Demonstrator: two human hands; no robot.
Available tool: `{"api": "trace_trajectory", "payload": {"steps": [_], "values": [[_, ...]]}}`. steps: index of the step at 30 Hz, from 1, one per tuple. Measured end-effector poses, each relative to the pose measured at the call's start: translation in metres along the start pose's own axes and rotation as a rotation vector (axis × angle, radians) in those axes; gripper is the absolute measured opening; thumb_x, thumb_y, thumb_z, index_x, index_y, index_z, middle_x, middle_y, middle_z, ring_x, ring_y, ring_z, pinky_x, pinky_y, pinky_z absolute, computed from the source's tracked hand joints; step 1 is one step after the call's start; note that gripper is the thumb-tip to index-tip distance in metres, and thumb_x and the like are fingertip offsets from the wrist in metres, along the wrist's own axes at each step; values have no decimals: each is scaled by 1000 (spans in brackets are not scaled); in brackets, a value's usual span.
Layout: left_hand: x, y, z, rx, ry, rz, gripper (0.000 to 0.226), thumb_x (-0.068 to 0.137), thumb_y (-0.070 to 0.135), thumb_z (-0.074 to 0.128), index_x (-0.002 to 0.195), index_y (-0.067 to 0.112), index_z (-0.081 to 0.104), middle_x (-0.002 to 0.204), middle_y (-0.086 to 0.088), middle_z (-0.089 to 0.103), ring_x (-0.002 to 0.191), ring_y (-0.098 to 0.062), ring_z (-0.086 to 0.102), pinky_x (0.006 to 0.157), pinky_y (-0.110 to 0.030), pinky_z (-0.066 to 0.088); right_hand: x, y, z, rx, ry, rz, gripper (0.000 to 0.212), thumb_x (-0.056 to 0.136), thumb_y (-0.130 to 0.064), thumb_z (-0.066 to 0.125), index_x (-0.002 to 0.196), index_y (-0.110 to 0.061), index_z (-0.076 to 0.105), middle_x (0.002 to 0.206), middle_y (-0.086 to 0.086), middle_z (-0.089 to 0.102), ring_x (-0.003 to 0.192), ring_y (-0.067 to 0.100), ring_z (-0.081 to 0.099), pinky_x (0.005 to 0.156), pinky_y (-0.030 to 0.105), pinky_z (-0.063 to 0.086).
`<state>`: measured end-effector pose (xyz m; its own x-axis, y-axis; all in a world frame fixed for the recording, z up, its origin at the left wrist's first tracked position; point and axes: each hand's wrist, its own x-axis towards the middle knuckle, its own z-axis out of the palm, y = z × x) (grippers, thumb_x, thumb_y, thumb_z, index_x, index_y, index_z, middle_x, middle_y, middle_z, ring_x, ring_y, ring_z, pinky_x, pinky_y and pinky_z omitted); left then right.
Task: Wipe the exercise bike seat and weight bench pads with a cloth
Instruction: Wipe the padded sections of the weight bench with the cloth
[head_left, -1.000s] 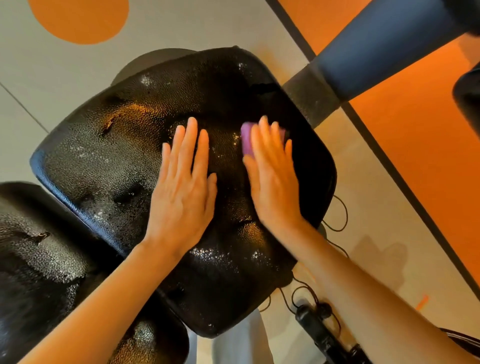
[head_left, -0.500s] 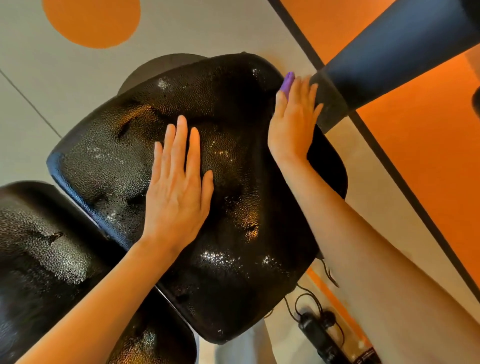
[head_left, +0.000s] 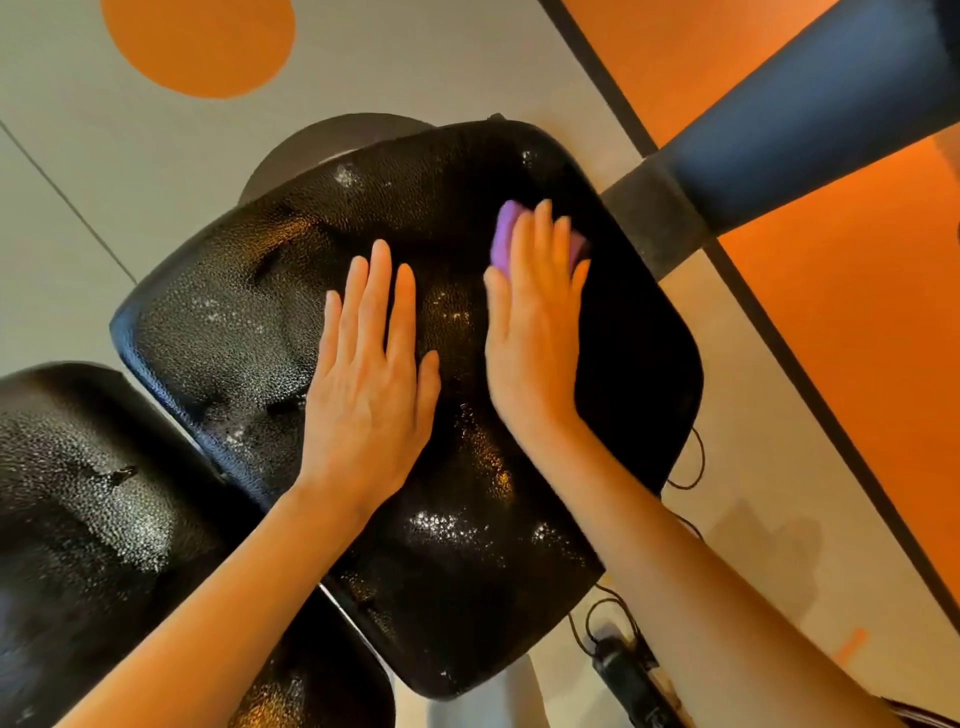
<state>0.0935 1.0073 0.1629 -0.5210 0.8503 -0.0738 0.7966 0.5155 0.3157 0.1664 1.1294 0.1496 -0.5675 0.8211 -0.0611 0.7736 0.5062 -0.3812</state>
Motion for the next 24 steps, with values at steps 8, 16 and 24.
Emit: {"api": "trace_trajectory", "payload": {"steps": [8,16,24], "values": [[0,-1,0,-16,-3,-1,62,101,31,31,154,2,17,164,-17,5,152,-30,3,124,-43,4,95,21,-6,-67,15,124,53,106,-33,20,154,-9,16,163,13,12,151,28,7,122,51,9],[-1,-13,-10,-86,26,-60,66,101,27,42,155,3,13,164,-16,3,152,-29,0,123,-43,2,45,13,-3,-66,-27,-100,52,106,-31,22,153,-9,21,161,14,17,151,29,11,123,47,8],[-4,-26,-11,-65,32,-108,68,101,29,41,155,3,11,164,-17,2,152,-30,-2,124,-45,2,-20,-12,2,0,-128,-232,53,104,-32,22,153,-12,20,162,10,15,151,25,8,123,43,7]]}}
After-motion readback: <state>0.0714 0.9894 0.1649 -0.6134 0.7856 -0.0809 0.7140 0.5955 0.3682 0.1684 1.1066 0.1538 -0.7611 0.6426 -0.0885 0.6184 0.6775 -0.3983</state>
